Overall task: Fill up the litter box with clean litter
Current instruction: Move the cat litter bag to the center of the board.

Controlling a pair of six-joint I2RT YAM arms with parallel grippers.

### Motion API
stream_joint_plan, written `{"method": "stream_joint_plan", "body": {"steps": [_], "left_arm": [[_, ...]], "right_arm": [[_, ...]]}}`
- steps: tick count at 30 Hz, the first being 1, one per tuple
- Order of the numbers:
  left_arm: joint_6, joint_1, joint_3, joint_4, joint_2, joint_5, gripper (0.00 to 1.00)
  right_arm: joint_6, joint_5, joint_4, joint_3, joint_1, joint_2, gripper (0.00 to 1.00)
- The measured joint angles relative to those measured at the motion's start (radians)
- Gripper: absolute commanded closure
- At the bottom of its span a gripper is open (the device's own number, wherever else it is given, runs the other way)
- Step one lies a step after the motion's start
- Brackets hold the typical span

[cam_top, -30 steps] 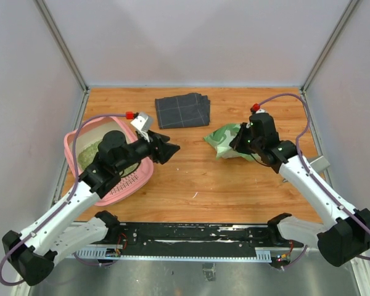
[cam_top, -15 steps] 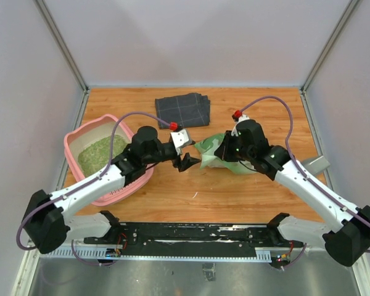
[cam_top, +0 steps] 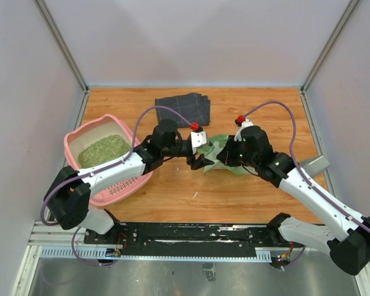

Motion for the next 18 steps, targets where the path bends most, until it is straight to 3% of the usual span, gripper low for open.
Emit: {"method": "stream_joint_plan", "body": {"steps": [3, 4, 6, 8, 9, 13, 15, 18], "left_arm": [[0.004, -0.010, 0.010, 0.005, 0.023, 0.011, 0.37], [0.009, -0.014, 0.011, 0.006, 0.028, 0.016, 0.46], [0.016, -0.024, 0.012, 0.006, 0.035, 0.023, 0.73], [0.021, -0.035, 0.012, 0.006, 0.041, 0.025, 0.87], [0.026, -0.043, 0.012, 0.005, 0.042, 0.021, 0.96], [0.013, -0.062, 0.012, -0.004, 0.042, -0.031, 1.00], [-0.019, -0.066, 0.011, -0.005, 0.036, -0.080, 1.00], [-0.095, -0.067, 0.011, -0.005, 0.013, -0.169, 1.00]], "right_arm": [[0.000, 0.001, 0.004, -0.005, 0.000, -0.006, 0.99], [0.000, 0.003, 0.004, -0.005, 0.000, -0.006, 0.99], [0.000, 0.006, 0.004, -0.005, 0.000, -0.006, 0.96], [0.001, 0.011, 0.007, -0.006, 0.000, -0.011, 0.83], [0.002, 0.016, 0.011, -0.008, 0.000, -0.017, 0.71], [0.007, 0.046, 0.026, -0.009, 0.000, -0.062, 0.26], [0.004, 0.061, 0.047, -0.018, 0.000, -0.106, 0.15], [0.009, 0.084, 0.064, -0.060, 0.000, -0.178, 0.10]]}}
